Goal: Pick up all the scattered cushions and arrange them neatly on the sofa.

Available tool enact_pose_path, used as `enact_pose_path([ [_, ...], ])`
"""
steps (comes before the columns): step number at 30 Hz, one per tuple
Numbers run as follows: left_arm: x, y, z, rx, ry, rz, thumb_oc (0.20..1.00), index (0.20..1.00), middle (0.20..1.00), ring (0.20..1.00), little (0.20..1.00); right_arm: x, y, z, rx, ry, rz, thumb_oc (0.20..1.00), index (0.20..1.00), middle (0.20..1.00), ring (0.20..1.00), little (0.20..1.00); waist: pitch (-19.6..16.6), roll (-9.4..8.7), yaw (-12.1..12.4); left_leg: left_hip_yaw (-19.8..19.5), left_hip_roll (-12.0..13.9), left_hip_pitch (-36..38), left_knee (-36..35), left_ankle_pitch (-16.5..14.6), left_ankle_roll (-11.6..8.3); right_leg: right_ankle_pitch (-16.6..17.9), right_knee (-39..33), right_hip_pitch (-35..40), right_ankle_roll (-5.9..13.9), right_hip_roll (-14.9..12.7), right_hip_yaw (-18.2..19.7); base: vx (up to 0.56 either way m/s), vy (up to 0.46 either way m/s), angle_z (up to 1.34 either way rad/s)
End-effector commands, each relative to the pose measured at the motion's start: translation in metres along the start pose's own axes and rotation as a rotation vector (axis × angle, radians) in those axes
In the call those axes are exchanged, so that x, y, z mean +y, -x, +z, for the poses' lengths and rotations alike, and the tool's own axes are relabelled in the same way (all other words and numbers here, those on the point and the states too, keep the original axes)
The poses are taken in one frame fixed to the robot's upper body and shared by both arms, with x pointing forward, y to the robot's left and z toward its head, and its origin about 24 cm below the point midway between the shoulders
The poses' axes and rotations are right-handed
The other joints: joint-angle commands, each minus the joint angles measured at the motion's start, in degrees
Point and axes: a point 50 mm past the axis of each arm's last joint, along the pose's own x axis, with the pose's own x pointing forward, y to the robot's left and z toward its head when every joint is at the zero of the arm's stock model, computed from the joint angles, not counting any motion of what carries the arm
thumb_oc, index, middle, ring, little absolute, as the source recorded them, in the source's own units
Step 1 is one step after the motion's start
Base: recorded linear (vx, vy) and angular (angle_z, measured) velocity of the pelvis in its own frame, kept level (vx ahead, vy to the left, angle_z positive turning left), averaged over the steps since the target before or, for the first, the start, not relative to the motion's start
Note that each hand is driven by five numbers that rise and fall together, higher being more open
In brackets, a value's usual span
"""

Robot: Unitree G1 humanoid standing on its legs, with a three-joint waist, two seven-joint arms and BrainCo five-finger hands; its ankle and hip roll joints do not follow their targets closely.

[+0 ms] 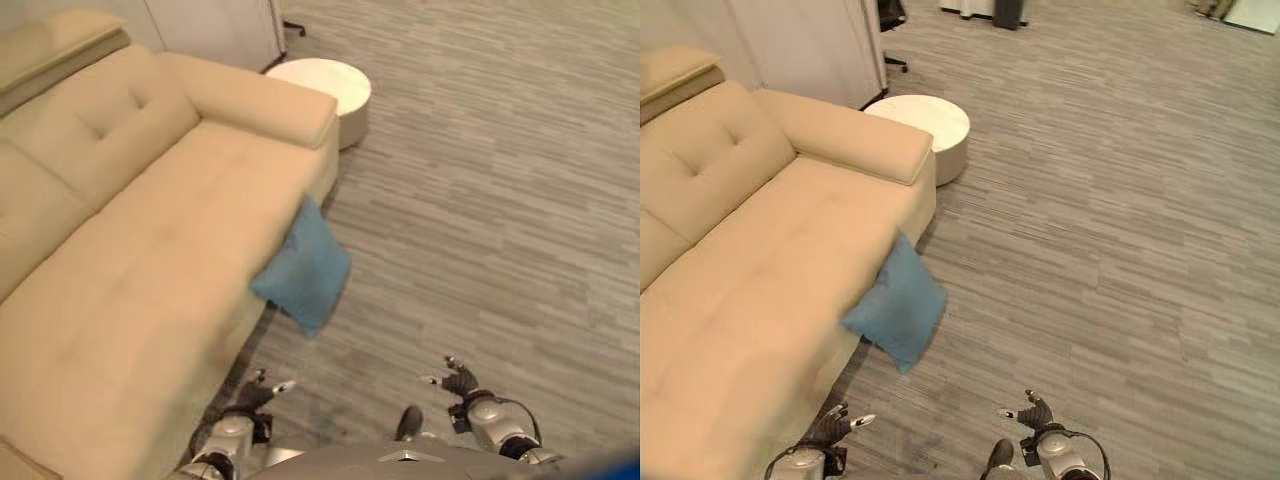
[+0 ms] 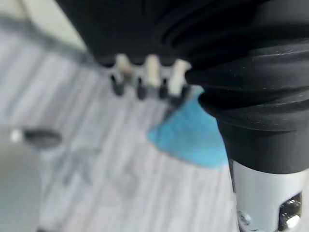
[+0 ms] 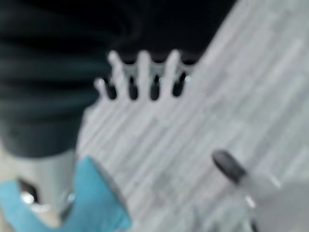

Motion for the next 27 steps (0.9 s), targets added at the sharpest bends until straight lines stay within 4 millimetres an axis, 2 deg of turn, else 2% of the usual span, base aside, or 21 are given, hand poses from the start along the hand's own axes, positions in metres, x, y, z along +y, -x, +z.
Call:
enact_pose_path([
  [1,-0.005,-0.007,0.031,-0.097,-0.019,-0.023,1.0,1.0,1.0,1.0,1.0,-0.015,-0.004,0.018,-0.08,-0.025,-0.05,1.0,1.0,1.0,1.0,1.0,4.8,-0.86,1.3,2.1,-1.8,-7.8,10.7,5.4,-1.13,0.4,1.6,3.0,4.09,-1.2,-1.5,0.08,-0.226,0.96],
  [2,-0.005,-0.007,0.032,-0.097,-0.016,-0.028,1.0,1.0,1.0,1.0,1.0,-0.016,-0.004,0.018,-0.076,-0.033,-0.05,1.0,1.0,1.0,1.0,1.0,5.0,-1.11,1.5,3.2,-1.5,-8.7,11.7,5.6,-0.98,-0.2,0.6,3.9,3.73,-0.7,-2.2,0.14,-0.251,0.81],
  [3,-0.01,-0.007,0.033,-0.1,-0.027,-0.043,1.0,1.0,1.0,1.0,1.0,-0.018,-0.004,0.019,-0.077,-0.038,-0.059,1.0,1.0,1.0,1.0,1.0,5.3,-0.68,1.3,6.9,-0.5,-10.3,10.0,5.0,-0.75,-1.0,-0.5,5.2,3.74,0.1,-4.0,0.34,-0.209,0.91],
  [4,-0.013,-0.006,0.03,-0.096,-0.06,-0.058,1.0,1.0,1.0,1.0,1.0,-0.021,-0.005,0.021,-0.088,-0.066,-0.074,1.0,1.0,1.0,1.0,1.0,4.0,-0.22,0.5,12.5,-1.1,-11.4,0.1,3.1,0.03,-3.1,-0.5,5.9,4.73,1.5,-5.1,0.31,-0.142,0.66],
  [5,-0.013,-0.006,0.03,-0.095,-0.06,-0.058,1.0,1.0,1.0,1.0,1.0,-0.021,-0.004,0.021,-0.088,-0.066,-0.073,1.0,1.0,1.0,1.0,1.0,4.0,-0.24,0.6,12.6,-1.2,-11.2,-0.2,3.2,0.06,-3.1,-0.5,5.9,4.76,1.4,-5.0,0.33,-0.053,0.68],
  [6,-0.013,-0.006,0.028,-0.089,-0.069,-0.06,1.0,1.0,1.0,1.0,1.0,-0.02,-0.005,0.021,-0.086,-0.072,-0.072,1.0,1.0,1.0,1.0,1.0,3.5,0.21,0.4,14.5,-2.1,-12.2,-4.4,5.4,0.17,-3.7,-0.5,6.2,4.9,2.5,-5.3,0.18,-0.001,0.48],
  [7,-0.012,-0.005,0.026,-0.085,-0.07,-0.057,1.0,1.0,1.0,1.0,1.0,-0.019,-0.005,0.021,-0.088,-0.069,-0.07,1.0,1.0,1.0,1.0,1.0,3.2,0.25,0.8,14.5,-3.3,-13.0,-7.0,7.3,0.37,-4.4,-0.5,6.6,4.94,3.1,-5.0,0.18,0.014,0.38],
  [8,-0.011,-0.005,0.024,-0.078,-0.07,-0.054,1.0,1.0,1.0,1.0,1.0,-0.018,-0.005,0.023,-0.093,-0.061,-0.065,1.0,1.0,1.0,1.0,1.0,3.2,0.15,1.3,14.0,-4.2,-14.0,-7.8,9.2,0.99,-3.9,-0.5,6.3,4.54,3.5,-5.3,0.17,0.004,0.12],
  [10,-0.005,-0.005,0.018,-0.057,-0.046,-0.034,1.0,1.0,1.0,1.0,1.0,-0.013,-0.005,0.025,-0.102,-0.056,-0.041,1.0,1.0,1.0,1.0,1.0,3.3,-0.56,2.6,11.3,-5.2,-13.6,-7.8,8.7,1.23,-4.5,-0.1,6.9,4.51,4.0,-4.4,0.27,0.052,-0.43],
  [11,0.001,-0.002,0.008,-0.028,-0.03,-0.019,1.0,1.0,1.0,1.0,1.0,-0.005,-0.005,0.029,-0.115,-0.053,-0.011,1.0,1.0,1.0,1.0,1.0,3.0,-0.63,3.1,11.1,-5.8,-10.5,-8.8,7.2,2.81,-5.6,8.2,5.5,5.48,2.4,-4.3,0.37,0.148,-0.92],
  [12,0.004,-0.002,0.009,-0.032,-0.028,-0.01,1.0,1.0,1.0,1.0,1.0,-0.002,-0.006,0.034,-0.13,-0.043,0.0,1.0,1.0,1.0,1.0,1.0,3.3,-0.5,4.0,10.1,-6.6,-9.4,-8.4,5.8,3.92,-4.7,12.8,3.8,6.45,0.7,-4.5,0.35,0.186,-0.9],
  [14,0.006,-0.002,0.01,-0.038,-0.018,-0.006,1.0,1.0,1.0,1.0,1.0,-0.001,-0.006,0.041,-0.153,-0.027,0.007,1.0,1.0,1.0,1.0,1.0,3.8,0.03,4.7,10.1,-7.0,-6.9,-8.0,3.9,5.4,-0.6,21.6,1.5,9.4,-3.1,-4.7,0.22,0.137,-0.57],
  [15,0.006,-0.003,0.012,-0.045,-0.016,-0.007,1.0,1.0,1.0,1.0,1.0,0.0,-0.007,0.043,-0.159,-0.027,0.01,1.0,1.0,1.0,1.0,1.0,4.2,0.55,4.5,9.4,-7.1,-6.0,-7.7,3.6,5.96,0.6,24.9,0.3,9.57,-3.9,-4.0,0.3,0.119,-0.36],
  [16,0.007,-0.003,0.016,-0.055,-0.019,-0.007,1.0,1.0,1.0,1.0,1.0,0.0,-0.007,0.046,-0.168,-0.03,0.012,1.0,1.0,1.0,1.0,1.0,4.5,1.09,3.7,7.5,-7.6,-4.0,-7.9,2.8,6.61,2.0,27.3,-2.4,9.16,-3.9,-1.7,0.37,0.05,0.32],
  [17,0.007,-0.003,0.015,-0.055,-0.019,-0.009,1.0,1.0,1.0,1.0,1.0,-0.002,-0.007,0.047,-0.173,-0.031,0.006,1.0,1.0,1.0,1.0,1.0,4.1,1.13,3.7,6.5,-7.9,-2.8,-8.5,2.3,6.64,2.4,23.0,-3.2,8.35,-6.0,-3.3,0.31,0.011,0.83],
  [21,0.007,-0.003,0.016,-0.055,-0.035,-0.013,1.0,1.0,1.0,1.0,1.0,-0.003,-0.007,0.047,-0.177,-0.033,0.005,1.0,1.0,1.0,1.0,1.0,4.2,1.18,3.4,5.1,-7.7,-1.7,-8.8,1.4,6.29,2.6,18.6,-3.9,7.81,-6.8,-1.1,0.19,-0.097,0.43],
  [22,0.006,-0.003,0.016,-0.058,-0.038,-0.012,1.0,1.0,1.0,1.0,1.0,-0.004,-0.007,0.046,-0.173,-0.044,0.002,1.0,1.0,1.0,1.0,1.0,4.3,0.86,3.0,2.8,-7.8,-0.7,-8.3,0.3,5.38,4.3,11.6,-4.2,8.24,-7.4,4.3,0.35,-0.237,0.53],
  [23,0.006,-0.004,0.016,-0.058,-0.043,-0.01,1.0,1.0,1.0,1.0,1.0,-0.006,-0.006,0.044,-0.166,-0.05,-0.004,1.0,1.0,1.0,1.0,1.0,4.0,0.65,2.1,-0.2,-8.0,-0.4,-7.9,-0.2,4.99,5.2,9.5,-4.9,8.52,-6.5,10.0,0.35,-0.236,0.61],
  [25,0.005,-0.004,0.018,-0.063,-0.043,-0.01,1.0,1.0,1.0,1.0,1.0,-0.007,-0.006,0.042,-0.159,-0.048,-0.008,1.0,1.0,1.0,1.0,1.0,3.7,0.41,2.1,-1.0,-8.1,-0.6,-8.0,-0.2,4.8,5.3,9.0,-4.8,8.77,-6.7,9.7,0.19,-0.124,0.97],
  [27,0.005,-0.005,0.018,-0.058,-0.052,-0.005,1.0,1.0,1.0,1.0,1.0,-0.007,-0.007,0.04,-0.147,-0.045,-0.009,1.0,1.0,1.0,1.0,1.0,2.9,-0.09,1.8,-3.0,-8.0,-0.4,-7.9,-0.9,4.23,3.6,7.8,-3.7,8.26,-5.3,9.2,0.26,-0.165,0.76],
])
